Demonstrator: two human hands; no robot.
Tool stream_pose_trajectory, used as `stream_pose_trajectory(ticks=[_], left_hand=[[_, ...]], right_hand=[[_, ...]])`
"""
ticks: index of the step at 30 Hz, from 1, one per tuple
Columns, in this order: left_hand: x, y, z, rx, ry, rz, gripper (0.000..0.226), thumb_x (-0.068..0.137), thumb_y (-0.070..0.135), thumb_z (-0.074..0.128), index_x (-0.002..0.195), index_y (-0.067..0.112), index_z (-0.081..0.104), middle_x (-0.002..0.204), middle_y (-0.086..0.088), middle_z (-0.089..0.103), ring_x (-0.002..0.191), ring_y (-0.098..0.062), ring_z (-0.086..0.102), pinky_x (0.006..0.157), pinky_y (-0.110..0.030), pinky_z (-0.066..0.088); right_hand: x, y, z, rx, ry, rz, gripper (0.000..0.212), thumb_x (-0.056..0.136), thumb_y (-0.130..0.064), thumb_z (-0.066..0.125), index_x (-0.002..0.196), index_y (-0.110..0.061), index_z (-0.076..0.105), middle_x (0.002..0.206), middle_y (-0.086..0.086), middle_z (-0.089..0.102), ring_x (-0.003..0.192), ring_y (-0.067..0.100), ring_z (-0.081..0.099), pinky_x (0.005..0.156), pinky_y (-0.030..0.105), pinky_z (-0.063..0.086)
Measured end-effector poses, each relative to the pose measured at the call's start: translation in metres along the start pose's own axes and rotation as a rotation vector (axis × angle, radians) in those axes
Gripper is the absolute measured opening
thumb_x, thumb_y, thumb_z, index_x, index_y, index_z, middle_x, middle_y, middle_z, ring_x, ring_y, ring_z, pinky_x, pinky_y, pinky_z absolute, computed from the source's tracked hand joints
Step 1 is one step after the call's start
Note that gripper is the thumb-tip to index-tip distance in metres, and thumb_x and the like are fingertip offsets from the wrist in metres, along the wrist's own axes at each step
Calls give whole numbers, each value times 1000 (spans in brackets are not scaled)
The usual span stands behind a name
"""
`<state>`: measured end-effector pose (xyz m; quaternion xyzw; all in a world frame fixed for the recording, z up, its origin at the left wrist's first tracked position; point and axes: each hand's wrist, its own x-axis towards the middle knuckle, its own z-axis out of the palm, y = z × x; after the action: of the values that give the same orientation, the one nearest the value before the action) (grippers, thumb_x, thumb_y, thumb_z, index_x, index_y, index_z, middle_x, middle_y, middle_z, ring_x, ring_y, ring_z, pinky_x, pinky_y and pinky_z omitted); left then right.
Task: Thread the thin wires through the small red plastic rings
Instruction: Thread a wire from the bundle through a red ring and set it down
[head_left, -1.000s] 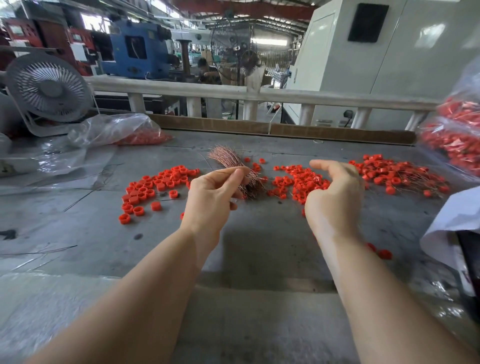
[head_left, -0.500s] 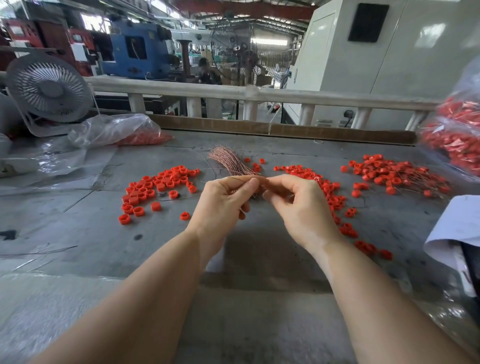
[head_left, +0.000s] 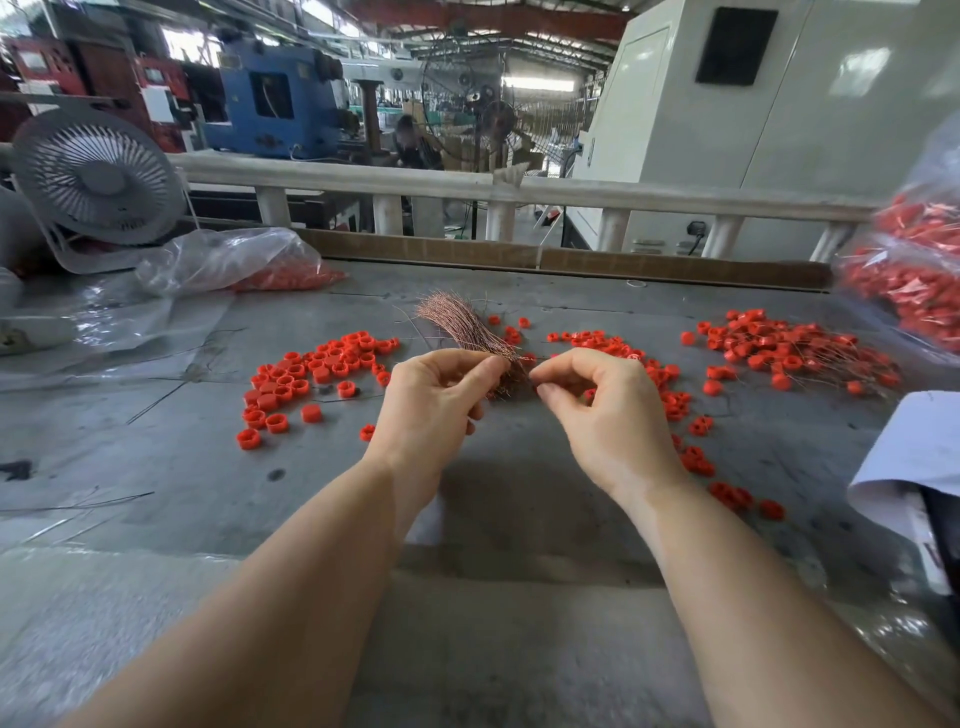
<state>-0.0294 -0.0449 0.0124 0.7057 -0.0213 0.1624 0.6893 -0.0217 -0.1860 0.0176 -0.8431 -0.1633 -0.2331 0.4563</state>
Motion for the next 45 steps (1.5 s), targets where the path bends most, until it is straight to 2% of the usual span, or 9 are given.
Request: stream_pose_trajectory(ticks=[5, 10, 16, 19, 27, 32, 36, 45], left_hand=[[-3, 1, 4, 47, -62, 23, 16, 84, 16, 67, 70, 25, 68, 51, 7, 54, 44, -1, 44, 43, -15, 38], [-1, 1, 1, 57, 1, -20, 17, 82, 21, 70, 65, 21, 66, 43, 11, 48, 41, 0, 42, 41, -13, 37], [-2, 3, 1, 48, -53, -32, 18, 83, 17, 68, 66, 19, 64, 48, 11, 51, 43, 0, 44, 42, -14, 38], [-3, 4, 1, 41, -89, -40, 16, 84, 15, 66, 69, 19, 65, 49, 13, 53, 45, 0, 45, 43, -14, 38], [-2, 4, 1, 38, -60, -77, 18, 84, 19, 67, 67, 18, 64, 50, 11, 53, 43, 0, 46, 42, -15, 38], [-3, 6, 1, 47, -78, -100, 19, 86, 21, 65, 67, 16, 64, 62, 1, 55, 46, -3, 46, 44, -17, 38], [-4, 9, 1, 12, -90, -148, 20, 85, 17, 65, 66, 14, 62, 64, -4, 55, 50, -8, 46, 47, -20, 37], [-4, 13, 1, -34, -129, -200, 22, 84, 9, 62, 63, 12, 60, 60, 1, 54, 47, -7, 46, 43, -18, 33]], right_hand=[[-1, -1, 1, 22, -39, -34, 9, 83, -7, 66, 82, -16, 71, 66, -20, 58, 63, -9, 53, 61, 5, 38], [0, 0, 1, 12, -19, -43, 16, 83, -4, 66, 77, -19, 67, 63, -20, 54, 60, -12, 51, 59, 5, 36], [-2, -2, 2, 10, -31, -49, 19, 82, -6, 66, 73, -23, 63, 61, -18, 55, 60, -10, 51, 57, 6, 37], [-3, -2, 2, 10, -48, -55, 19, 83, -6, 66, 75, -23, 63, 63, -18, 55, 62, -10, 51, 58, 5, 37], [-2, -2, 1, -27, -31, -75, 17, 84, -5, 64, 78, -21, 63, 69, -18, 55, 69, -8, 52, 61, 5, 38], [-2, -3, 0, -38, -21, -88, 12, 84, -5, 64, 80, -17, 66, 70, -18, 55, 70, -9, 52, 62, 4, 38], [-2, -3, 0, -44, -15, -88, 12, 83, -3, 66, 80, -15, 67, 70, -13, 56, 66, -2, 51, 63, 5, 38], [-1, -5, 0, -35, -17, -78, 15, 81, -1, 67, 80, -16, 68, 75, -5, 60, 70, 2, 53, 65, 7, 40]])
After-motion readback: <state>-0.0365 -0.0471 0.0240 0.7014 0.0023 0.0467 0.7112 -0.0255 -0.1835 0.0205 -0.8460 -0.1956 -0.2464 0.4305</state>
